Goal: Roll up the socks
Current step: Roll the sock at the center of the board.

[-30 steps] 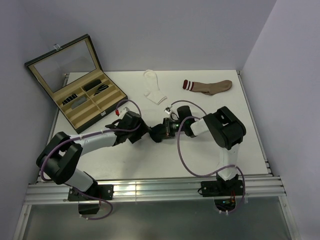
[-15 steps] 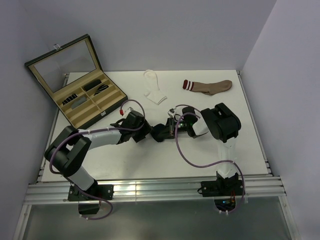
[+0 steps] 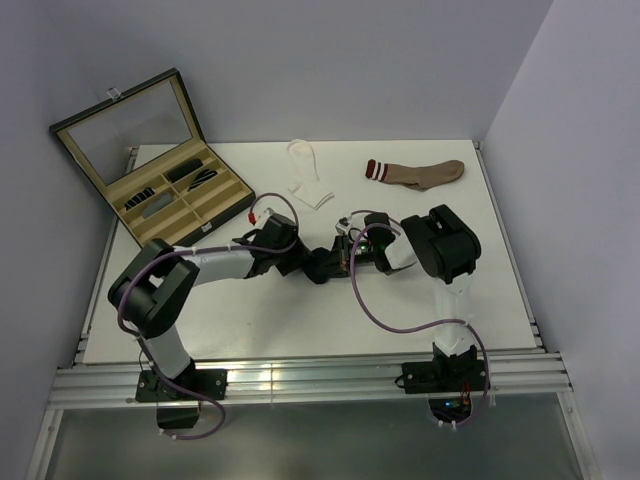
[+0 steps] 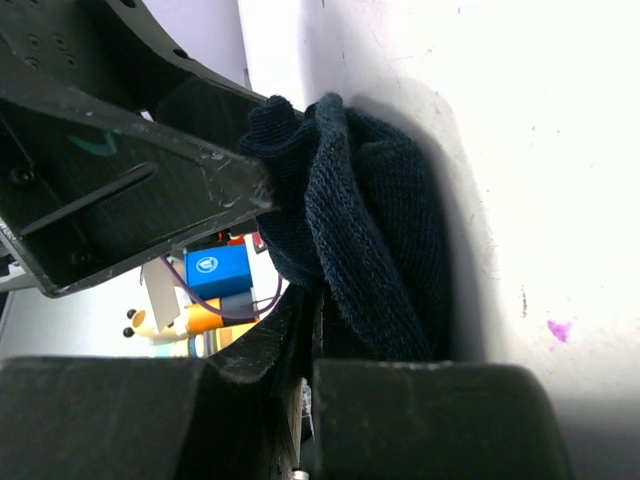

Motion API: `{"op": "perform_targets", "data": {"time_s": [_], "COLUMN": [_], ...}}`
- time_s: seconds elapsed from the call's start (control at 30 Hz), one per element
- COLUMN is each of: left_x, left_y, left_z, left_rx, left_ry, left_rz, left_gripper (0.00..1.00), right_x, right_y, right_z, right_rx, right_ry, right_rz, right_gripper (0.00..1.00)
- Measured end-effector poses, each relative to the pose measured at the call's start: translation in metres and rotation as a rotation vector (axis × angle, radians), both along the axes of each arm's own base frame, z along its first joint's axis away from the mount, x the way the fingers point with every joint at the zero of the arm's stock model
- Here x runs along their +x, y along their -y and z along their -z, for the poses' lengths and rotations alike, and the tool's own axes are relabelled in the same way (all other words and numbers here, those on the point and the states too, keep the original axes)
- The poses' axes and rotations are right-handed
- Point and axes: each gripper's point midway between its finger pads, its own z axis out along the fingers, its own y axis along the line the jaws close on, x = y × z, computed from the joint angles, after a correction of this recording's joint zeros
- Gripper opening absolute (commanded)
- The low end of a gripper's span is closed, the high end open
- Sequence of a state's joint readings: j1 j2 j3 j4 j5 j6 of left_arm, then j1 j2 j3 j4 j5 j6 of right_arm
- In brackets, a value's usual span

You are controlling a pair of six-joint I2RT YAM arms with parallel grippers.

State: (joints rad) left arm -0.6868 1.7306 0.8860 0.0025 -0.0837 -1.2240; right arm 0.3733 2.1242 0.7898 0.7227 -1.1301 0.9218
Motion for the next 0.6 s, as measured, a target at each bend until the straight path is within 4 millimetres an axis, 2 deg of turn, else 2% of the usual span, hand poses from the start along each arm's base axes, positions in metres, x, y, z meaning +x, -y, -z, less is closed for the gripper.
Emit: {"op": "perform_targets", "data": {"time_s": [0.1, 0.13, 0.17, 0.27, 0.33, 0.4, 0.5, 0.6], "left_x": [0.003, 0.003, 0.003, 0.003, 0.003, 0.003, 0.001, 0.000], "left_y": [0.002, 0.003, 0.003, 0.002, 0.003, 0.003, 0.004, 0.004], "left_z": [0.004, 0.005, 0.006, 0.009, 0.009, 0.009, 0.009, 0.009], "left_rx": [0.006, 0.006, 0.009, 0.021, 0.023, 0.026, 0.036, 0.055], "left_ry": [-0.010, -0.015, -0.019, -0.029, -0.032, -0.032, -0.037, -0.046], "left_rz": [-0.003, -0.005, -0.007, -0.005, -0.005, 0.000, 0.007, 0.019], "left_gripper": [0.40, 0.29, 0.25, 0.15, 0.08, 0.03, 0.01, 0.00], "right_x": [0.000, 0.001, 0.001, 0.002, 0.003, 0.004, 0.006, 0.009], "right_y": [0.000, 0.001, 0.001, 0.003, 0.006, 0.009, 0.016, 0.027], "right_z": [0.000, 0.001, 0.001, 0.003, 0.004, 0.004, -0.001, -0.008], "right_rx": [-0.007, -0.012, -0.016, -0.041, -0.065, -0.092, -0.151, -0.243], "right_ry": [-0.001, 0.000, 0.003, 0.015, 0.027, 0.043, 0.099, 0.186], "right_rz": [0.003, 0.006, 0.008, 0.020, 0.033, 0.049, 0.081, 0.129], "right_gripper": [0.01, 0.01, 0.03, 0.09, 0.18, 0.30, 0.40, 0.46]}}
